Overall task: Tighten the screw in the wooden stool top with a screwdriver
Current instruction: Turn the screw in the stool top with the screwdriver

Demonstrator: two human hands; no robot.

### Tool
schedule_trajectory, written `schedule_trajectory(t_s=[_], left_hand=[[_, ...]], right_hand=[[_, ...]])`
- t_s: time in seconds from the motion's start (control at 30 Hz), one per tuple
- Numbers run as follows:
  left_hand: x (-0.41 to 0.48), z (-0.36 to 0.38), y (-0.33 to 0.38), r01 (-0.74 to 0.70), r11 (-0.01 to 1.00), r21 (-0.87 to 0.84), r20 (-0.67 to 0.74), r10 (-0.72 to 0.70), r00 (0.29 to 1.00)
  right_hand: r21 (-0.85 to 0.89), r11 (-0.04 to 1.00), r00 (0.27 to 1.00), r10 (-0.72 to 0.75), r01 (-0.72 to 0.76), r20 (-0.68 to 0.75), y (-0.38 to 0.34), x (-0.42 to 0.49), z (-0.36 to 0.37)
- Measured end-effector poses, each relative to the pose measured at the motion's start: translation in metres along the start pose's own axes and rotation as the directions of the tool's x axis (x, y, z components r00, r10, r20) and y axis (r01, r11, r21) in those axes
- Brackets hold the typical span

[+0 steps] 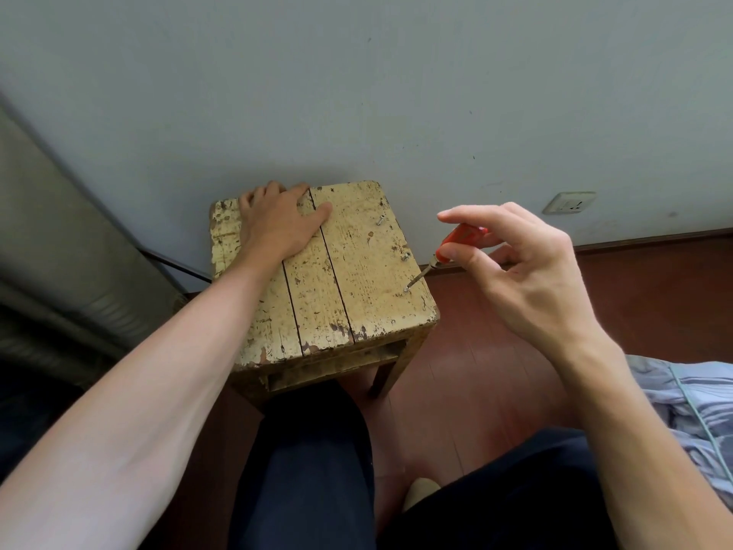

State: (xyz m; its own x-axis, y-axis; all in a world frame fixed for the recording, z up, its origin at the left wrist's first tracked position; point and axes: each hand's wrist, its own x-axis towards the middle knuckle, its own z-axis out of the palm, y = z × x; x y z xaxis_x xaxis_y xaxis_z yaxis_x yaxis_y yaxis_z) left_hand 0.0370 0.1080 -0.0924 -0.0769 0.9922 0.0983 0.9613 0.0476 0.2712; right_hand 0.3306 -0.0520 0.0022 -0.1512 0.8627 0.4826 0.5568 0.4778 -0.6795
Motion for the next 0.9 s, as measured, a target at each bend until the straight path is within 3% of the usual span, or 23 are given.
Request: schedule_trajectory(t_s=[0.3,0.77,0.9], left_hand=[[0.002,0.001,-0.002,-0.004,1.0,-0.007,-0.007,0.004,1.0],[0.0,-0.001,0.0,-0.01,1.0,0.005,-0.004,0.01,1.0],[0.0,-0.001,0.0,-0.004,1.0,0.003,0.006,0.004,1.0]], right_hand=[[0.143,0.99,0.984,-0.038,0.014,0.173,0.008,-0.001,-0.013],[0.004,1.0,1.0,-0.002,0.002,-0.031,-0.003,0.001,0.0],[0.002,1.0,1.0,-0.014,0.014,0.011,-0.003,0.0,-0.001]])
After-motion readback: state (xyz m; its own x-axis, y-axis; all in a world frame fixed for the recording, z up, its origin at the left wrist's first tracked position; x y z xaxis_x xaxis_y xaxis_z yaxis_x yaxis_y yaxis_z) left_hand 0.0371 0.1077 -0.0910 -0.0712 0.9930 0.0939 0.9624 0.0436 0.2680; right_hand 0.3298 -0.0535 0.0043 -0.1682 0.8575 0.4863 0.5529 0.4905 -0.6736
